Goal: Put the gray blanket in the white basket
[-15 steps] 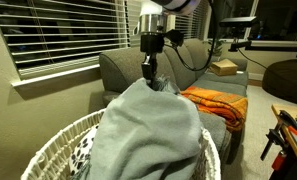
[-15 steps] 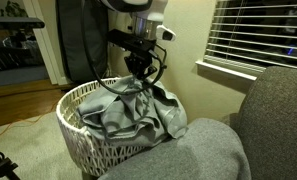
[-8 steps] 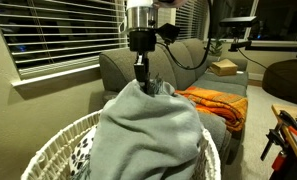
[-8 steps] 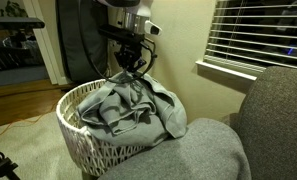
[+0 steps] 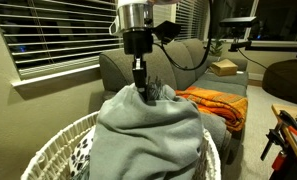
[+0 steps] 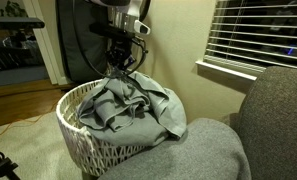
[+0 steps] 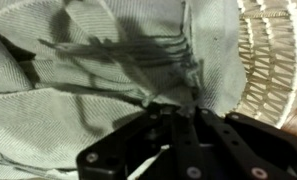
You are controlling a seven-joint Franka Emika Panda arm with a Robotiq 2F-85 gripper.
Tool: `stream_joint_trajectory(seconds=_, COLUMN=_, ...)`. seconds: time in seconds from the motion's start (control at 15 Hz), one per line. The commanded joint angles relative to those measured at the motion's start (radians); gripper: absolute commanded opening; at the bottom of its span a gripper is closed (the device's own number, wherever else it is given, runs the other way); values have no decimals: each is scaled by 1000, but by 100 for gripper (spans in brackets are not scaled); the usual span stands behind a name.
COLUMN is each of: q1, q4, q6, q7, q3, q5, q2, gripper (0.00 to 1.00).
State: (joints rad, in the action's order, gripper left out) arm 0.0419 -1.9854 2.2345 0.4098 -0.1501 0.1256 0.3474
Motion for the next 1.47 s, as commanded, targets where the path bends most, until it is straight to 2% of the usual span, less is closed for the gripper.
stream_joint_trajectory(seconds=0.0, q1=32, q4=-29, q6=-40, q7=-30, q3=-15, q5=-39, q2=-32, gripper=2)
stream_joint_trajectory(seconds=0.6, q1=130, q4=6, q6=-82, q7=-79, q3=-65, q5=-118, q2=6, gripper=2)
stream_joint_trajectory(seconds=0.93, q1=177, q4=85, q6=-119, q7=-116, q3=-79, q5=-146, q2=66, gripper=2)
stream_joint_trajectory(seconds=1.4, q1=190, q4=225, q6=-146, q7=-110, q3=-83, q5=-143, q2=171, gripper=2)
